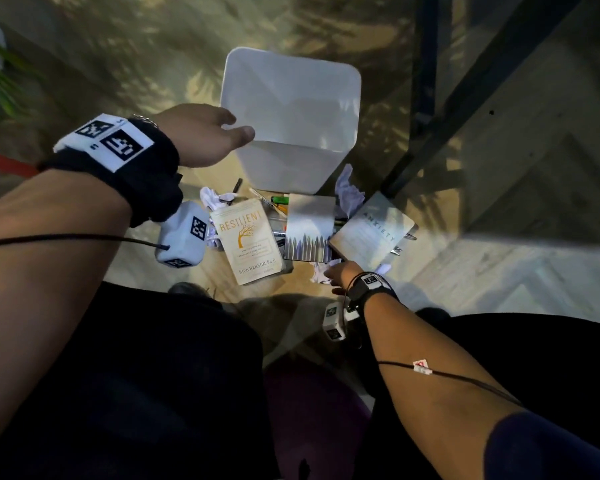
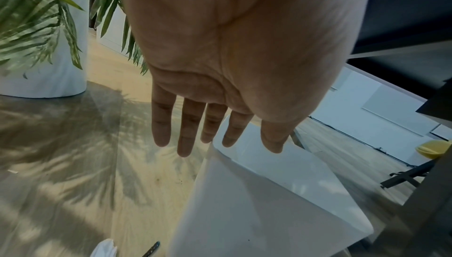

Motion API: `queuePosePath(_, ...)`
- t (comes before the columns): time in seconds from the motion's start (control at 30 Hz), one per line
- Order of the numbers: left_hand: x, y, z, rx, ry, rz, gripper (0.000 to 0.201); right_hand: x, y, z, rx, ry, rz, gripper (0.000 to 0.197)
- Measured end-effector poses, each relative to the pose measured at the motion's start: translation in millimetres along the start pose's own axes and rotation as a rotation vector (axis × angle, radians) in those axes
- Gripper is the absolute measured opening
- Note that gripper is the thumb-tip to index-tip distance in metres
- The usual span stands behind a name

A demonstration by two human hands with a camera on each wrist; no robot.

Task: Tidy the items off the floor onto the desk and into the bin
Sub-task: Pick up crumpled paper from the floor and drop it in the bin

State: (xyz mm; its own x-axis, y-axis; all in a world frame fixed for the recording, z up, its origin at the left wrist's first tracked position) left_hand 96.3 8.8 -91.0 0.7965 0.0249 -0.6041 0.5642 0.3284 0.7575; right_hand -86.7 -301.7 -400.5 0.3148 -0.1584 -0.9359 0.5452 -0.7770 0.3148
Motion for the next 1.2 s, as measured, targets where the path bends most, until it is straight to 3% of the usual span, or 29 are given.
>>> queuePosePath(0.13,0.1,-0.3,5.6,0.094,-0.010,-0.019,0.069,-21.5,22.6,4.8,-0.036,0.050,0.105,0.040)
queuePosePath(0.27,2.8,-3.3,1.3,0.153,-0.013,-0.029,0.063,-98.2,66.2,-51.4,0.048,0.237,0.168,0.021)
queuePosePath(0.4,-0.8,-8.5,2.0,0.157,-0.027,-0.020,0.058,-203.8,141.7,-141.0,0.216,0.614,0.304,0.011)
queuePosePath(0.47,-2.6,-9.6,4.5,0.163,-0.040,-0.025,0.057,-246.4,175.3,-172.8,0.329,0.759,0.419,0.017)
queuePosePath(0.63,-1.1,-6.4,2.4,0.133,-0.038,-0.023,0.054,-300.1,207.5,-241.2,0.419,1.034,0.618,0.030)
queuePosePath(0.83,5.6,-4.1,-5.5,0.112,-0.038,0.000,0.055,-254.1,187.2,-279.0,0.283,0.941,0.609,0.051)
queuePosePath(0.97,9.9,-7.4,-6.8,0.121,-0.062,-0.006,0.055,-210.7,224.2,-224.5,0.522,0.797,0.750,0.012)
queuePosePath(1.0,10.7,-7.8,-6.1,0.129,-0.068,-0.005,0.054,-188.7,229.7,-203.8,0.546,0.713,0.777,0.011)
queuePosePath(1.1,13.4,-11.0,-6.7,0.146,-0.059,-0.015,0.057,-77.5,210.4,-147.1,0.489,0.413,0.611,0.038)
queuePosePath(1.2,16.1,-11.7,-5.5,0.162,-0.046,-0.011,0.058,-24.7,156.0,-123.4,0.174,0.293,0.354,0.031)
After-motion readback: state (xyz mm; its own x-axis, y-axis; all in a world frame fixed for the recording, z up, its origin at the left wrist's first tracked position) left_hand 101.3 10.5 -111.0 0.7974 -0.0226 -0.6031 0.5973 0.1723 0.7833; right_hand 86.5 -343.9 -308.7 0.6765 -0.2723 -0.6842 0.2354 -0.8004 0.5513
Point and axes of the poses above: each hand's wrist, its own x-axis towards the middle knuckle, its own y-axis out of the back of the hand, z = x × y, the point moved 10 cm from there along x, towards the middle knuckle, and after that the axes turned 1 degree about -x, right-handed, at the moved point
